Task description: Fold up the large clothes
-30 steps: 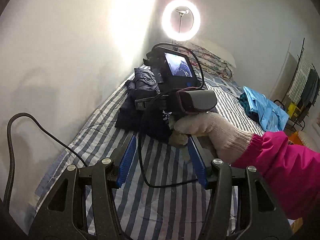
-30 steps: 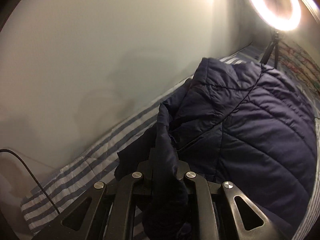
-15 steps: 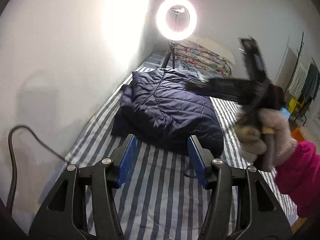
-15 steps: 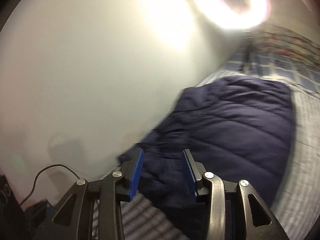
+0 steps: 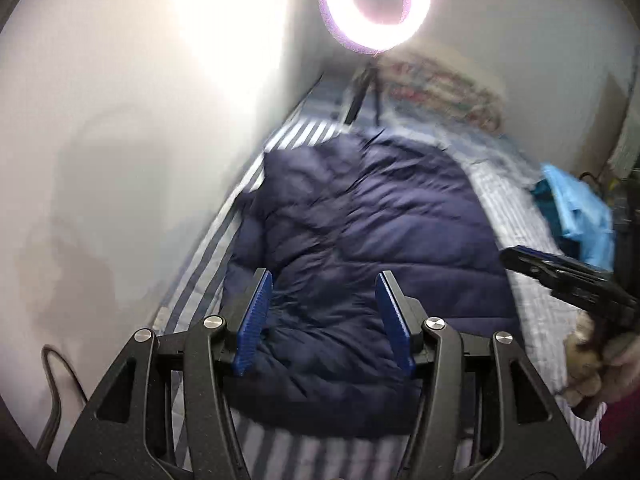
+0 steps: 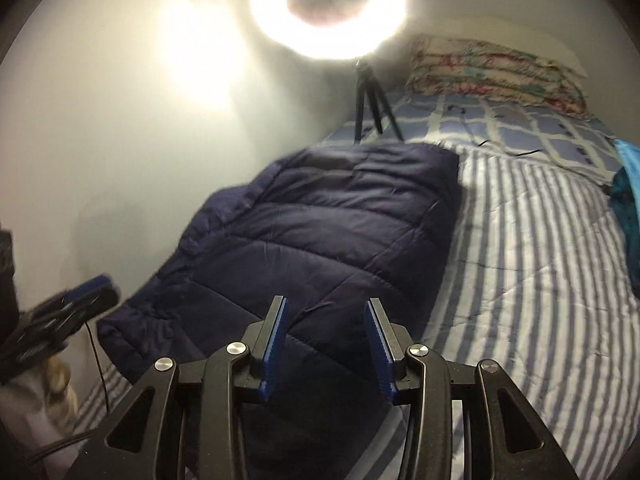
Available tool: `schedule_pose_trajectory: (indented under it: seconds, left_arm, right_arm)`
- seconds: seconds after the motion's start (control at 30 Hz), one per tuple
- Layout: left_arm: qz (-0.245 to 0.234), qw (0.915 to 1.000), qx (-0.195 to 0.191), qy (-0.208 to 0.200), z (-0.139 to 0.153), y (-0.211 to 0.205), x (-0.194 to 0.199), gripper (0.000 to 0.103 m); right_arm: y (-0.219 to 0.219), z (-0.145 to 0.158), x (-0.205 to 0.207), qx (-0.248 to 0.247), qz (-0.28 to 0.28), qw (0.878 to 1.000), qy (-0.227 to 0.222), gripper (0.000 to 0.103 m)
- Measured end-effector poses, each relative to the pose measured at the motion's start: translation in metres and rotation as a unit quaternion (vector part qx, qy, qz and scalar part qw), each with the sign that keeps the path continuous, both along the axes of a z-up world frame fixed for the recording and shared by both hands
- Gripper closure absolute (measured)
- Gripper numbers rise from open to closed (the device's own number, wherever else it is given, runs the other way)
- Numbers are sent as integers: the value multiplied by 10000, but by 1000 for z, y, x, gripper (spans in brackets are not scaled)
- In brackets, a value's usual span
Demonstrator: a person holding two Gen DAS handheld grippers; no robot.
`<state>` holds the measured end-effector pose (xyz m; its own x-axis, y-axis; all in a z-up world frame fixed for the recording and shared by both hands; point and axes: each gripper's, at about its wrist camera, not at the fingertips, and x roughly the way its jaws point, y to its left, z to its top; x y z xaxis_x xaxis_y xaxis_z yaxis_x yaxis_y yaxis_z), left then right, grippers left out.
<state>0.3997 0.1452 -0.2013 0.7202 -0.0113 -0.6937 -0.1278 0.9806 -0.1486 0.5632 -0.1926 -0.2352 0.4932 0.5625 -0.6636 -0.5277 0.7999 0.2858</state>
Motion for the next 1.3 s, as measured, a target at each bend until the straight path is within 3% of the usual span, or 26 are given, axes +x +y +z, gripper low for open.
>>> schedule_pose_trajectory:
  seconds: [0.07, 0.2, 0.33, 0.4, 0.43, 0.5, 0.57, 0.73, 0.87, 0.93, 0.97, 1.03, 1.1, 1.17, 1.3]
  left_arm:
    - [120, 9995, -31, 305, -23, 10, 12, 47]
    - [81, 9976, 360, 587, -60, 11, 14, 47]
    - [42, 9975, 336, 622, -66, 13, 10, 47]
    - [119, 9982, 191, 553, -58, 19, 2, 47]
    - [150, 9985, 95, 509, -52, 21, -3, 47]
    - [166, 9989, -69, 426, -44, 26, -12, 41]
    - [190, 9989, -137, 405, -42, 30, -17, 37]
    - [202, 9986, -96, 485, -44, 33, -18, 37]
    - [193, 9986, 45, 499, -43, 30, -16, 37]
    - [190, 9985, 62, 509, -42, 30, -15, 37]
    - [204, 9985, 58, 507, -41, 31, -15, 37]
    - [227, 9985, 3, 489, -37, 33, -14, 37]
    - [203, 9987, -93, 457, -33, 35, -14, 37]
    - [144, 9988, -170, 441, -29, 35, -12, 36]
    - [49, 9965, -693, 459, -25, 41, 0, 34]
  right_arm:
    - [8, -14, 9, -72, 37, 9999, 98, 61]
    - [19, -36, 22, -60, 54, 9996, 287, 60]
    - [36, -58, 28, -417, 282, 9978, 435, 60]
    - [34, -52, 29, -475, 334, 9974, 426, 59]
    - [26, -47, 29, -289, 293, 9979, 510, 56]
    - [3, -40, 28, 139, 64, 9979, 629, 29]
    - [-29, -39, 22, 583, -173, 9948, 818, 19]
    - [-70, -70, 8, 1514, -244, 9686, 1957, 19]
    - [-62, -90, -5, 1903, 49, 9528, 2364, 20]
    - [-48, -91, -8, 1805, 244, 9553, 2329, 23]
    - [-39, -92, -9, 1787, 361, 9551, 2335, 37]
    - [-26, -94, -10, 1704, 482, 9552, 2372, 51]
    - [-24, -90, -8, 1578, 553, 9589, 2294, 74]
    - [-26, -82, -4, 1487, 645, 9614, 2224, 83]
    - [-37, -61, 2, 919, 787, 9754, 1843, 87]
